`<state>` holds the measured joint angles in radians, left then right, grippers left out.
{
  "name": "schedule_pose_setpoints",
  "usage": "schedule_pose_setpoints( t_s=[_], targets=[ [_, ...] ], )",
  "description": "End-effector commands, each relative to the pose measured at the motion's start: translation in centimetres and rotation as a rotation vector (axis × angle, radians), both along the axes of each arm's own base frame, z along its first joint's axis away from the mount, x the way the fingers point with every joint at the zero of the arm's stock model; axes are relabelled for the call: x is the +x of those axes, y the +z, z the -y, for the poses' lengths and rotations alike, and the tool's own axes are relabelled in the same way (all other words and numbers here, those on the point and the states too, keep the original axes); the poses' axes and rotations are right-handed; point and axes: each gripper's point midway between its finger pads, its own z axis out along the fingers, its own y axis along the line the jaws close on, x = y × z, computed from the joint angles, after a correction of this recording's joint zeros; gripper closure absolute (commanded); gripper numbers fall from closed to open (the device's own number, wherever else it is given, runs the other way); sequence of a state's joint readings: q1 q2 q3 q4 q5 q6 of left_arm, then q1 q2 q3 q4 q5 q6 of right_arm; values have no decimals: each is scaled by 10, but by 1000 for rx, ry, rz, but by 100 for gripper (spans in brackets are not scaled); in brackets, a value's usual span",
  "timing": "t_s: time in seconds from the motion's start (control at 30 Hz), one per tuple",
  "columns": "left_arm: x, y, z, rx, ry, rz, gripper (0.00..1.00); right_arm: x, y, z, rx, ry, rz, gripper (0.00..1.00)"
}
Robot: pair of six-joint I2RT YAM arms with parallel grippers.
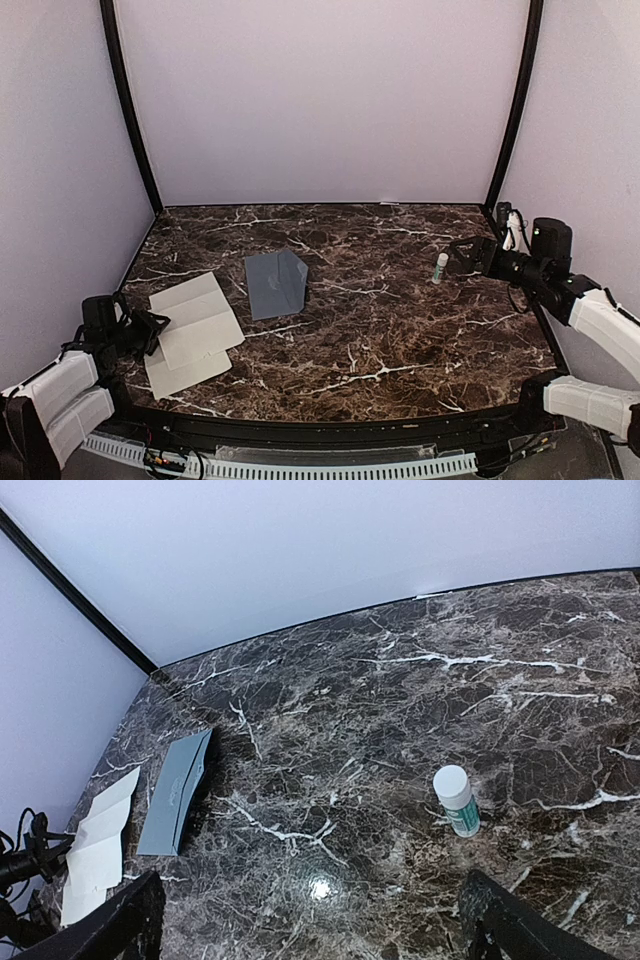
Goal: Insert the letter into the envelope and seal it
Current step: Pick up the letter from the corner of the board.
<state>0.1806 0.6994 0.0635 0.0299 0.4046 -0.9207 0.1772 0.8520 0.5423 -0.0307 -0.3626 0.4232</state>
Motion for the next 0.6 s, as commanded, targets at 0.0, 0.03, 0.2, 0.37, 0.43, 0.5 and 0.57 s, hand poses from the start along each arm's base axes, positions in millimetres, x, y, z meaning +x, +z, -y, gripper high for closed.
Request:
schedule_pose_setpoints(
  t_s=[0.0, 0.03, 0.2, 0.37, 0.43, 0.5, 0.57],
  targets=[
    [0, -3, 3, -13, -17, 10, 63, 4, 24, -4, -11, 17, 64, 1],
    [0, -3, 3, -13, -17, 11, 67, 4, 25, -2, -17, 12, 64, 1],
    [4, 4, 5, -18, -33, 47, 80, 3, 25, 0, -34, 4, 63, 1],
    [6, 9, 5, -3, -39, 78, 97, 1, 23, 0, -19, 1, 60, 1],
    [7, 15, 6, -2, -46, 108, 100, 0, 24, 0, -15, -2, 65, 1],
    [8, 20, 8, -3, -57, 129, 100, 0, 26, 1, -14, -7, 70, 1],
    [11, 27, 10, -14, -66, 155, 100, 0, 26, 2, -15, -11, 71, 1]
  ],
)
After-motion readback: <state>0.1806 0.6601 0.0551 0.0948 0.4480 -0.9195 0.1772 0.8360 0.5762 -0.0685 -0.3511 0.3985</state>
